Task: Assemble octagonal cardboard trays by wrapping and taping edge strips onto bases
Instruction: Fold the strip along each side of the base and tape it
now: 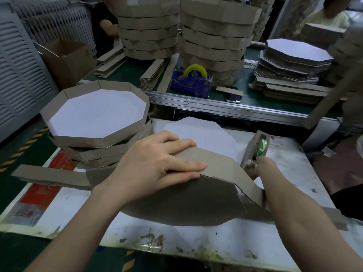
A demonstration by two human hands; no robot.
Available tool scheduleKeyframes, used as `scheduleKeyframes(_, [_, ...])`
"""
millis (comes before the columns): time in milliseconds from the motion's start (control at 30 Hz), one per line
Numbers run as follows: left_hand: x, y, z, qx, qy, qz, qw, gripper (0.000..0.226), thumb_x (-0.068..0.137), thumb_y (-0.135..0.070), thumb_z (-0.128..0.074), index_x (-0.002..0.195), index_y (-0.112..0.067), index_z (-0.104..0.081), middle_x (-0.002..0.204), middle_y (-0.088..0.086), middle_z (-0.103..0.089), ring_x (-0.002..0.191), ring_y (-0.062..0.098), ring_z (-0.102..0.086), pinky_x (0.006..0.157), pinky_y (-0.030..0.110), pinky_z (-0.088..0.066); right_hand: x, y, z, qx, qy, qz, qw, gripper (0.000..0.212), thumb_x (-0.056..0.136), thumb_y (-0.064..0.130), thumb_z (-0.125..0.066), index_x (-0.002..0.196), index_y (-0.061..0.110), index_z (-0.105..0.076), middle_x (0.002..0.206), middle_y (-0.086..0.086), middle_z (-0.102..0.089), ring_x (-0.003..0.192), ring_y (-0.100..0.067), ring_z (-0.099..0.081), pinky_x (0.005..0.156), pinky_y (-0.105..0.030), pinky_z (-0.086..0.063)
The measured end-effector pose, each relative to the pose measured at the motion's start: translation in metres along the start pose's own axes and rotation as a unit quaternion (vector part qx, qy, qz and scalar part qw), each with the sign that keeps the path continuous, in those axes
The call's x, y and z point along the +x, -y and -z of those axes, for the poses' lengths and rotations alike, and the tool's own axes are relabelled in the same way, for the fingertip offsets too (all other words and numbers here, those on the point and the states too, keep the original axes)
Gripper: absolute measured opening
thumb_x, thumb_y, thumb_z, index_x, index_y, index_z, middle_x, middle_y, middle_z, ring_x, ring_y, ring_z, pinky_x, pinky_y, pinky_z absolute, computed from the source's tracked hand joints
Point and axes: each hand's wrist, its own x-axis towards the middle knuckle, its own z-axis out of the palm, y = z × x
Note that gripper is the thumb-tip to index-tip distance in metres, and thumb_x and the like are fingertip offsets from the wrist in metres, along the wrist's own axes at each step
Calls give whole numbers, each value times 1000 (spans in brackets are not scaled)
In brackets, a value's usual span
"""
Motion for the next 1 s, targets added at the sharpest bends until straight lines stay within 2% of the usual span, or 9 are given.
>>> scheduleKeyframes(100, [-1, 0, 1, -2, 0, 0, 1000, 28, 92, -51, -50, 112, -46, -69, 123, -6, -67, 100, 20, -62, 68, 32, -54, -10, 3, 0, 113, -2, -37, 993, 24, 93, 10, -48, 113, 4, -59, 122, -17, -60, 117, -37, -58, 102, -57, -47])
scheduleKeyframes(200, [-2, -1, 1, -7, -2, -1, 1000, 27, 92, -52, -51, 111, -46, -69, 122, -7, -67, 100, 20, -62, 66, 32, -55, -22, -4, 0, 181, -27, -31, 983, 13, 87, 17, -45, 81, 10, -53, 99, -11, -60, 98, -33, -62, 93, -46, -53])
scheduleKeyframes(267, [-1, -3, 1, -15, 1, -9, 1000, 27, 92, -52, -51, 110, -47, -70, 121, -8, -67, 99, 19, -63, 65, 33, -54, -25, -17, 5, 194, -20, -16, 981, 13, 88, 19, -46, 84, 8, -52, 89, -8, -57, 87, -30, -61, 85, -44, -55])
scheduleKeyframes(367, [1, -8, 0, -19, 12, -32, 999, 27, 92, -53, -50, 109, -47, -70, 120, -8, -68, 98, 19, -63, 63, 33, -54, -24, -33, 14, 193, -6, 7, 981, 16, 91, 19, -55, 98, 5, -54, 85, -7, -58, 84, -26, -63, 88, -44, -58])
scheduleKeyframes(467, [4, -9, -1, -11, 14, -40, 999, 27, 92, -52, -50, 108, -47, -71, 119, -8, -68, 96, 19, -63, 62, 33, -54, -19, -43, 14, 190, 3, 14, 982, 16, 89, 19, -65, 83, 7, -56, 81, -7, -60, 71, -20, -62, 84, -39, -59])
scheduleKeyframes(600, [2, -6, 1, -33, 10, -39, 999, 25, 91, -51, -53, 107, -47, -71, 118, -8, -68, 98, 20, -63, 64, 35, -54, -19, -53, 6, 141, -24, 26, 989, 22, 85, 14, -71, 69, 9, -57, 72, -4, -59, 58, -15, -56, 55, -27, -50])
scheduleKeyframes(733, [0, -7, 1, -40, 12, -42, 998, 25, 91, -51, -53, 107, -47, -71, 118, -7, -69, 97, 20, -63, 64, 34, -54, -10, -59, 12, 147, -8, 34, 989, 21, 84, 7, -73, 70, 5, -58, 69, -4, -58, 57, -13, -55, 39, -16, -45])
scheduleKeyframes(833, [0, -9, 1, -39, 10, -46, 998, 23, 91, -50, -54, 107, -47, -72, 117, -7, -69, 96, 19, -63, 63, 35, -54, -1, -64, 16, 118, 2, 49, 992, 24, 85, 4, -74, 69, 3, -57, 69, -6, -59, 61, -15, -56, 43, -15, -46])
scheduleKeyframes(1000, [-1, -7, 0, -29, 9, -48, 998, 24, 92, -51, -53, 107, -48, -71, 117, -8, -69, 96, 19, -63, 63, 33, -53, 14, -70, 18, 14, -4, 66, 998, 27, 90, 7, -72, 69, 5, -54, 87, -13, -61, 82, -23, -58, 79, -28, -50])
